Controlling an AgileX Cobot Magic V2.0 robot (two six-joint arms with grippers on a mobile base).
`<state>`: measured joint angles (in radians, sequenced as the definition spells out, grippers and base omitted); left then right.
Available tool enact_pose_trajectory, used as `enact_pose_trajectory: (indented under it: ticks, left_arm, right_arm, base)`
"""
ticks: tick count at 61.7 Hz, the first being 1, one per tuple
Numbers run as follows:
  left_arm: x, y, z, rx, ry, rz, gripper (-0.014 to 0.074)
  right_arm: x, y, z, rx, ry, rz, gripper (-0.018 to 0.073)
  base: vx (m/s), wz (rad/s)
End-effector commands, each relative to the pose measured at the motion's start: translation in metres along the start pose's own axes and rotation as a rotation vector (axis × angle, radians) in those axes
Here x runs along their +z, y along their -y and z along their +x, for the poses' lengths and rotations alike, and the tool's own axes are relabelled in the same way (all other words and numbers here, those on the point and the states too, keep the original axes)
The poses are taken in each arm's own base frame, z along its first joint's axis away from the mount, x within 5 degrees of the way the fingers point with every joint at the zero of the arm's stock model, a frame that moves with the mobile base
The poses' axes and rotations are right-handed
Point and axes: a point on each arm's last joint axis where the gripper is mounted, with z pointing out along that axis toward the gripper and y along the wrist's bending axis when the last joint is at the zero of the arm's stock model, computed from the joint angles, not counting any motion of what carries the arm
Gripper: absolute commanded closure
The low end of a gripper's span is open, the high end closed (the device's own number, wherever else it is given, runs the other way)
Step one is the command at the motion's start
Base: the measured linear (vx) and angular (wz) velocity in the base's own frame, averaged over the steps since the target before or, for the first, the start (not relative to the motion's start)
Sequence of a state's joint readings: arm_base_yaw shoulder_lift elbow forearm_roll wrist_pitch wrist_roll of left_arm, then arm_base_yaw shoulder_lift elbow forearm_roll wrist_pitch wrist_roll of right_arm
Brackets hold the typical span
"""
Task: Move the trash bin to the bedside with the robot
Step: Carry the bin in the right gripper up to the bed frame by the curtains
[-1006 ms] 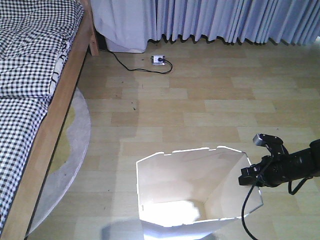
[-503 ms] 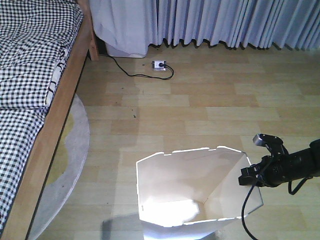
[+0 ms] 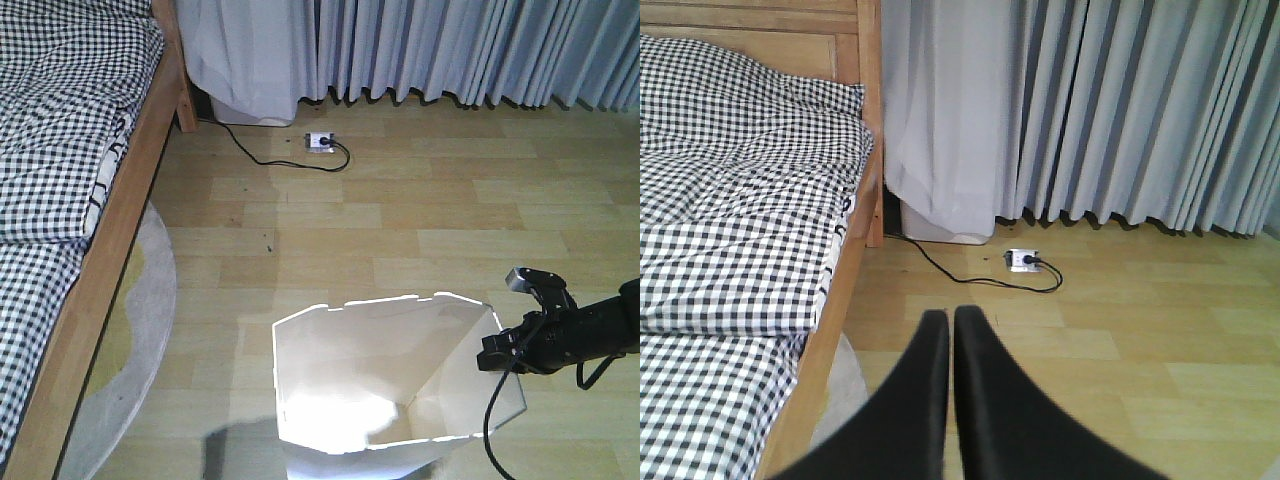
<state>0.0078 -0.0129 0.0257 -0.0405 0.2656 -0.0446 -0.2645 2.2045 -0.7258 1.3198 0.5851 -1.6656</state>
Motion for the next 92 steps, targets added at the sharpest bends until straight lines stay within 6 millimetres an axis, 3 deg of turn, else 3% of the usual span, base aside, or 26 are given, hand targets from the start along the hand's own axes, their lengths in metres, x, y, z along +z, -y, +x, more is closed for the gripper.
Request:
enact_pose_trajectory:
  ticks: [1,92]
  left_arm:
    - [-0.0002,0.0001,-0.0030,-0.010,0.072,0.004,0.0602]
    - [-0.0002,0.0001,-0.0030,-0.010,0.072,0.004,0.0602]
  right_arm:
    - [-0.0173,-0.0243,-0.0156,-0.009,0.098,-0.194,0.0563]
    - [-0.0173,-0.0241,-0.0156,-0.009,0.098,-0.191,0.0563]
  base:
    - [0.16,-0.01]
    - [0.18,0.00]
